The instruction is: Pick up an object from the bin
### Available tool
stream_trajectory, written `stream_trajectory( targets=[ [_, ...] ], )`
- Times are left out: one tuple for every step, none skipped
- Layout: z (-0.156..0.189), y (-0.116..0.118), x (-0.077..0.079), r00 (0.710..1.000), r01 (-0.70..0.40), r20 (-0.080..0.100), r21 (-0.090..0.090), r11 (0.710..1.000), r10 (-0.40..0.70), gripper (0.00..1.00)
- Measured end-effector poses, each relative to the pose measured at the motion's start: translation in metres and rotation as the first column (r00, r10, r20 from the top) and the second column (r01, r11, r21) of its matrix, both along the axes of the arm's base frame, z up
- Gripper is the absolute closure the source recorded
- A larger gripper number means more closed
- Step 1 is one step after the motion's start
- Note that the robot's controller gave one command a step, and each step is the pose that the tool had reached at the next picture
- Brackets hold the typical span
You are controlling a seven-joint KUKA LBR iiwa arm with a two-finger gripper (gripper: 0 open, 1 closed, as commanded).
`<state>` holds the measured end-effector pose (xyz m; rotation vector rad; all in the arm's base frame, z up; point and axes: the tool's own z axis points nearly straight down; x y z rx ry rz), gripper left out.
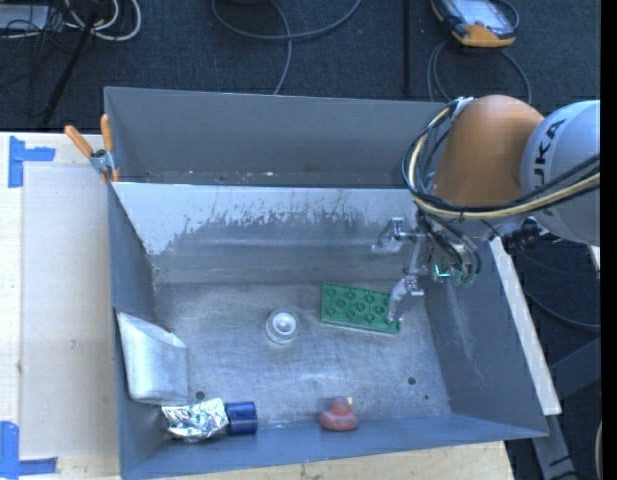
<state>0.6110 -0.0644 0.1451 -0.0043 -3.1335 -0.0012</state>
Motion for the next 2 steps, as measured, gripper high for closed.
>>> stream_trajectory(
  targets=[
    [-0.0698, -0.0293, 0.0052, 0.994, -0.106, 0.011, 0.003, 0.994, 0.106, 0.0],
    [-0.065, -0.0296, 0.0071, 0.994, -0.11, 0.015, -0.002, 0.994, 0.11, 1.0]
  ],
)
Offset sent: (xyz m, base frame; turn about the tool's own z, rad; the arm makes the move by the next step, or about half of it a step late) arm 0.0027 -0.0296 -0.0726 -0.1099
